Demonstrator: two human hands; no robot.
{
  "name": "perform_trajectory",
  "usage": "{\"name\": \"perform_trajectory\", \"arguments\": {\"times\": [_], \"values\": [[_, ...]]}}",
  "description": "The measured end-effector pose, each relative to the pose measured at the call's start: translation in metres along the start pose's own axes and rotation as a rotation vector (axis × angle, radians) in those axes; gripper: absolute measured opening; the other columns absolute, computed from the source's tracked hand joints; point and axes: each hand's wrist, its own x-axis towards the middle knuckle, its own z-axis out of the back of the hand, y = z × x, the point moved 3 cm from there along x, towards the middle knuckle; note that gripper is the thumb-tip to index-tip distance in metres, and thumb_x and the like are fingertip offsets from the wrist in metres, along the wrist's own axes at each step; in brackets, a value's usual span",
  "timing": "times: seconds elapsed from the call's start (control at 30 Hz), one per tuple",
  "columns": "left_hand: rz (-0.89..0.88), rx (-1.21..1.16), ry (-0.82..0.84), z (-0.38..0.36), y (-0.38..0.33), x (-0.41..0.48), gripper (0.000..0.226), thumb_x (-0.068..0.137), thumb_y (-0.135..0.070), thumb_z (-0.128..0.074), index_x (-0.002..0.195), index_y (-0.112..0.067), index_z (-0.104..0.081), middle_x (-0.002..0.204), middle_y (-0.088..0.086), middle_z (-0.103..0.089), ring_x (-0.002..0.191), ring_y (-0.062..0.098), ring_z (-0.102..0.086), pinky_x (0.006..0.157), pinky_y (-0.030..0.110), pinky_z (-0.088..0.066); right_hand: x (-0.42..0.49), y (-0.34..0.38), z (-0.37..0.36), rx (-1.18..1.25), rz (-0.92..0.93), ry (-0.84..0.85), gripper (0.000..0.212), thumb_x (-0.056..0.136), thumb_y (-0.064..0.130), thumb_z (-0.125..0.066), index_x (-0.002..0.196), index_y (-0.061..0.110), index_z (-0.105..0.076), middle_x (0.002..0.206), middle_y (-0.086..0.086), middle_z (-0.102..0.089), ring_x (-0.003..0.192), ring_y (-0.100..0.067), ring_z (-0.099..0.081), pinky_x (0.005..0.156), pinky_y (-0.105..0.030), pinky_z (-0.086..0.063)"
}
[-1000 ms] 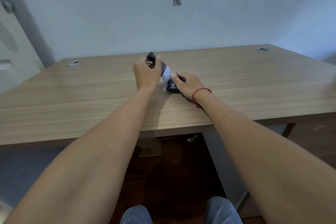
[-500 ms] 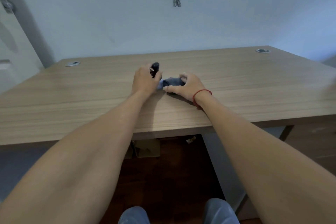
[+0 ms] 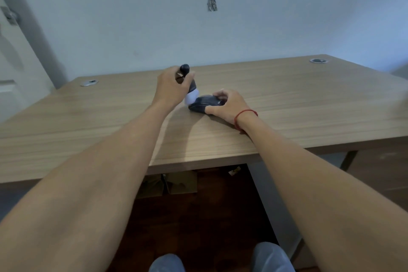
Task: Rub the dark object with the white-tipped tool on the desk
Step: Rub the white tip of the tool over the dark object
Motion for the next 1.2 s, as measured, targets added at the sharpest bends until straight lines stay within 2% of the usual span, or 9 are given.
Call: {"name": "perform_trajectory", "arguments": {"times": [0.07,0.23,0.4,0.5,0.57,0.73,0.93,1.07,1.2], "values": [[0.013,-0.121,-0.052,-0.001,-0.007,-0.001,0.026,0.087,-0.031,-0.062,0.072,-0.011,-0.055,0.065,0.001,-0.054,0.064,0.017,-0.051,0.060,0.023,-0.040,-0.003,0.002,0.001,-0.012,0.008,0.033,0.055,0.074,0.022,-0.082,0.125,0.013,-0.064,0.117,0.001,-0.063,0.108,-0.012,-0.058,0.091,-0.020,-0.040],[0.073,0.158,0.082,-0.009,0.012,-0.005,0.031,0.087,-0.030,-0.063,0.104,-0.005,-0.066,0.101,0.015,-0.071,0.096,0.029,-0.065,0.084,0.031,-0.048,-0.008,0.007,0.003,-0.005,-0.001,0.078,0.060,0.075,0.021,-0.083,0.131,0.015,-0.064,0.120,0.001,-0.065,0.106,-0.012,-0.057,0.089,-0.022,-0.041],[-0.015,-0.002,0.123,-0.010,-0.016,0.006,0.020,0.086,-0.028,-0.065,0.079,-0.010,-0.057,0.077,0.004,-0.061,0.072,0.019,-0.056,0.066,0.028,-0.048,-0.009,0.009,0.004,0.008,0.006,0.075,0.066,0.075,0.019,-0.083,0.137,0.013,-0.059,0.134,-0.001,-0.062,0.110,-0.008,-0.055,0.096,-0.020,-0.040],[0.080,0.195,0.169,-0.012,0.007,0.001,0.030,0.087,-0.028,-0.063,0.108,-0.007,-0.064,0.107,0.015,-0.068,0.101,0.031,-0.063,0.089,0.035,-0.049,-0.011,0.007,0.002,0.007,0.005,0.077,0.063,0.074,0.017,-0.084,0.132,0.013,-0.062,0.133,-0.003,-0.063,0.115,-0.013,-0.057,0.098,-0.023,-0.043],[0.092,0.304,0.224,-0.007,0.015,0.003,0.034,0.089,-0.026,-0.062,0.117,-0.007,-0.062,0.116,0.017,-0.066,0.108,0.033,-0.060,0.090,0.034,-0.046,-0.011,0.007,0.003,0.006,0.005,0.081,0.061,0.074,0.018,-0.084,0.131,0.015,-0.064,0.132,-0.003,-0.063,0.120,-0.016,-0.058,0.099,-0.026,-0.043],[0.096,-0.033,0.117,-0.003,0.007,0.001,0.029,0.087,-0.029,-0.065,0.105,-0.007,-0.066,0.100,0.014,-0.067,0.088,0.022,-0.063,0.081,0.032,-0.050,-0.010,0.009,0.004,-0.008,-0.006,0.123,0.061,0.078,0.018,-0.081,0.136,0.019,-0.061,0.123,0.000,-0.062,0.109,-0.012,-0.054,0.090,-0.021,-0.038],[0.172,-0.126,0.230,0.000,0.011,0.002,0.029,0.084,-0.027,-0.069,0.099,-0.003,-0.066,0.091,0.016,-0.067,0.084,0.028,-0.067,0.076,0.047,-0.060,-0.008,0.008,0.006,-0.002,0.005,0.026,0.051,0.089,0.001,-0.057,0.139,0.013,-0.058,0.142,-0.003,-0.058,0.134,-0.015,-0.050,0.095,-0.006,-0.030],[0.154,-0.159,0.170,-0.003,0.008,-0.004,0.031,0.082,-0.027,-0.068,0.089,0.003,-0.066,0.083,0.019,-0.068,0.077,0.032,-0.067,0.071,0.050,-0.060,-0.005,0.007,0.003,-0.069,-0.065,-0.035,0.056,0.086,0.036,-0.050,0.139,0.020,-0.058,0.146,-0.002,-0.057,0.137,-0.022,-0.050,0.115,-0.036,-0.038],[0.179,-0.290,-0.019,-0.008,0.003,-0.005,0.028,0.078,-0.037,-0.066,0.075,-0.010,-0.065,0.078,0.011,-0.071,0.075,0.025,-0.068,0.076,0.043,-0.060,-0.011,0.012,0.000,-0.300,-0.067,0.013,0.083,0.067,0.072,-0.060,0.133,0.022,-0.057,0.137,-0.003,-0.059,0.127,-0.026,-0.054,0.107,-0.047,-0.044]]}}
